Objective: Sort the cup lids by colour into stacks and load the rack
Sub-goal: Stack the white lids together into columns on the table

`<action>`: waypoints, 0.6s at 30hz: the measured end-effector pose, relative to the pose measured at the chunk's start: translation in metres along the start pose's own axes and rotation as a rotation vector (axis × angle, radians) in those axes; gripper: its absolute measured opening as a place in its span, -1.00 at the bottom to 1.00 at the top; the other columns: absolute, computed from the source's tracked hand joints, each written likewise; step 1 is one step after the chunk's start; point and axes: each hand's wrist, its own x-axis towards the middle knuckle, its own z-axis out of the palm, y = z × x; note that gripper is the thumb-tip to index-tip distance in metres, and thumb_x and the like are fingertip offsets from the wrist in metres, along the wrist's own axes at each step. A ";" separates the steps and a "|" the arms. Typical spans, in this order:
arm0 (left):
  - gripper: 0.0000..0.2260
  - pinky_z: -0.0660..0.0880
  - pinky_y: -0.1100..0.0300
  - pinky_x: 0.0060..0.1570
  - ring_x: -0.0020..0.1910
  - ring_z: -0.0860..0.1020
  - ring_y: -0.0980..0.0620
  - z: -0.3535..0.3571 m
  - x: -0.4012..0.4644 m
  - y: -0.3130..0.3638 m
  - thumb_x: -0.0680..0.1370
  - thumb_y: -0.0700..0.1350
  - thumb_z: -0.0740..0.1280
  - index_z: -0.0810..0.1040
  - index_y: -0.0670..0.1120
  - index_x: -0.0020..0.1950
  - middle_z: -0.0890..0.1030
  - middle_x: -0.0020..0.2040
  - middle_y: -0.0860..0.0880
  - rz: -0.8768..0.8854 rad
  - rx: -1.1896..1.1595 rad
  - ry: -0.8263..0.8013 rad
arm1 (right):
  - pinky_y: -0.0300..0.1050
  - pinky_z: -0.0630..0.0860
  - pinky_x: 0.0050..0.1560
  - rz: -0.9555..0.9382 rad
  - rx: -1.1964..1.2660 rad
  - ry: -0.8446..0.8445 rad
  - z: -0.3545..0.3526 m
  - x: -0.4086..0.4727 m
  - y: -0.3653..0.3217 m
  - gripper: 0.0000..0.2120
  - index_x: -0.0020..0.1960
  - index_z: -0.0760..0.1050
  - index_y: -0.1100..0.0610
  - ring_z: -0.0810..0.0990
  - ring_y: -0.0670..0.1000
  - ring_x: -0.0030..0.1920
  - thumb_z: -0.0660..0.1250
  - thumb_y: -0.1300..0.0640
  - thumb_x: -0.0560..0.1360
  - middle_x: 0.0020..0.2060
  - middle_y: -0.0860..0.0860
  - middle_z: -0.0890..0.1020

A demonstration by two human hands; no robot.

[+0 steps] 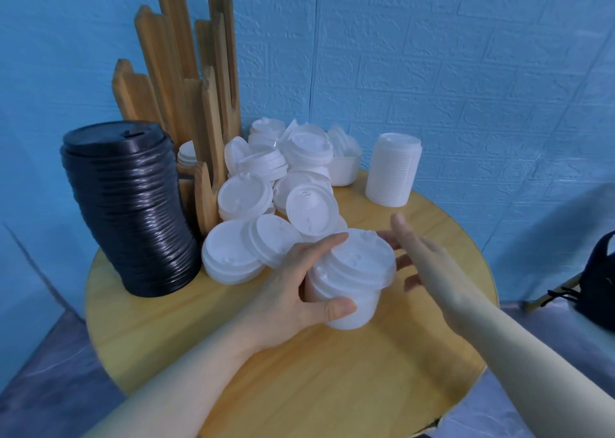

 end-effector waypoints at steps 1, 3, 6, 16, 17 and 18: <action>-0.34 0.19 0.58 0.26 0.35 0.30 0.41 0.000 0.000 0.000 0.33 0.23 0.47 0.25 0.51 0.34 0.38 0.35 0.20 0.004 0.000 0.005 | -0.24 0.38 -0.09 -0.054 -0.116 0.000 0.002 -0.004 -0.003 -0.36 0.08 0.59 -0.07 0.53 -0.14 -0.05 0.12 -0.49 0.28 0.04 -0.12 0.52; -0.34 0.20 0.57 0.25 0.34 0.30 0.41 0.000 0.000 0.000 0.34 0.21 0.48 0.25 0.52 0.34 0.38 0.35 0.19 0.003 -0.004 0.009 | -0.25 0.38 0.00 -0.140 -0.402 0.009 0.006 -0.007 -0.003 -0.19 0.20 0.51 -0.09 0.45 -0.16 0.06 0.17 -0.56 0.13 0.03 -0.18 0.40; -0.26 0.19 0.56 0.29 0.37 0.28 0.43 0.000 0.000 0.000 0.35 0.16 0.50 0.19 0.55 0.38 0.37 0.37 0.24 -0.002 -0.010 0.017 | -0.18 0.36 0.11 -0.269 -0.631 0.030 0.009 -0.003 0.000 -0.06 0.34 0.44 -0.07 0.39 -0.11 0.12 0.18 -0.58 0.11 -0.01 -0.20 0.41; -0.24 0.26 0.47 0.32 0.37 0.29 0.45 0.000 0.001 -0.003 0.29 0.15 0.55 0.21 0.44 0.36 0.33 0.38 0.37 -0.036 -0.057 0.025 | -0.35 0.30 0.24 -0.411 -0.408 -0.483 -0.027 0.012 0.009 -0.48 0.33 0.40 -0.30 0.34 -0.25 0.35 0.40 -0.14 0.39 0.36 -0.40 0.37; -0.23 0.27 0.45 0.33 0.37 0.30 0.43 0.001 0.001 -0.003 0.27 0.19 0.54 0.23 0.43 0.37 0.34 0.39 0.34 -0.036 -0.061 0.026 | -0.33 0.32 0.23 -0.390 -0.398 -0.472 -0.024 0.011 0.006 -0.52 0.29 0.45 -0.30 0.36 -0.25 0.34 0.38 -0.22 0.38 0.36 -0.39 0.39; -0.23 0.28 0.44 0.33 0.37 0.31 0.42 0.000 0.001 -0.003 0.26 0.21 0.53 0.23 0.42 0.38 0.35 0.39 0.32 -0.037 -0.064 0.027 | -0.31 0.34 0.20 -0.359 -0.369 -0.421 -0.019 0.009 0.003 -0.53 0.22 0.49 -0.31 0.40 -0.23 0.30 0.35 -0.33 0.32 0.32 -0.36 0.44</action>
